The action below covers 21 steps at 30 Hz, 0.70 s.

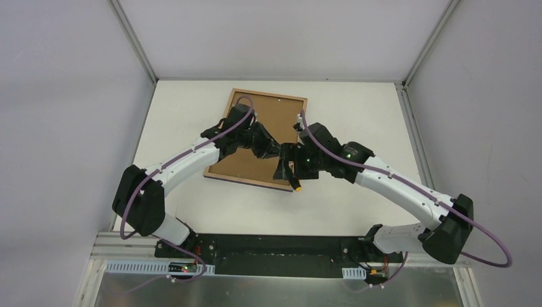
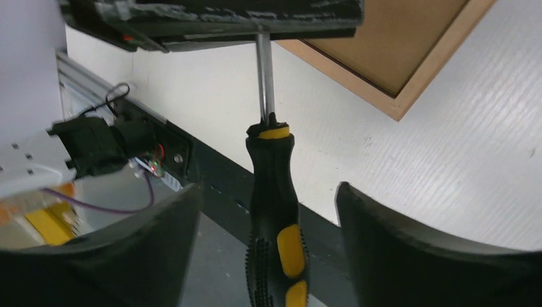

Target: Take the photo out of the frame

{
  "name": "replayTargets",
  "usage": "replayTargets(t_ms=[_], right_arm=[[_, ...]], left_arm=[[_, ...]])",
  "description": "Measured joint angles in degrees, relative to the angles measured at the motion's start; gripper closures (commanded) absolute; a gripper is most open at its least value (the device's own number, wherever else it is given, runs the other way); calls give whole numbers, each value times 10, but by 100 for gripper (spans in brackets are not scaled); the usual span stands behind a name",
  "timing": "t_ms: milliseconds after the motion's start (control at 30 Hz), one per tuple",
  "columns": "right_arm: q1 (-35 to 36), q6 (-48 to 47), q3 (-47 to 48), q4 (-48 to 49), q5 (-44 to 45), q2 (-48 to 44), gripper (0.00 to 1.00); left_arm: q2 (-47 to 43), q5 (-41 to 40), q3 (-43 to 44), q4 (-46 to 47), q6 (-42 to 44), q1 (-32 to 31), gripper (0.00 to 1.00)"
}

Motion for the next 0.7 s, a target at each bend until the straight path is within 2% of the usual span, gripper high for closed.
replayTargets(t_ms=[33,267,467,500,567,700], right_arm=[[5,6,0,-3,10,-2,1],[37,46,-9,-23,96,-43,1],[-7,125,-40,-10,116,-97,1],[-16,136,-42,-7,116,-101,7],[-35,161,-49,8,116,-112,26],[-47,193,-59,45,114,-120,37]], left_arm=[[0,1,-2,11,-21,1,100],[-10,10,-40,62,-162,11,100],[-34,7,-62,102,-226,15,100],[-43,3,-73,114,-239,15,100],[-55,-5,-91,133,-265,15,100],[-62,-18,-107,150,-292,15,100]])
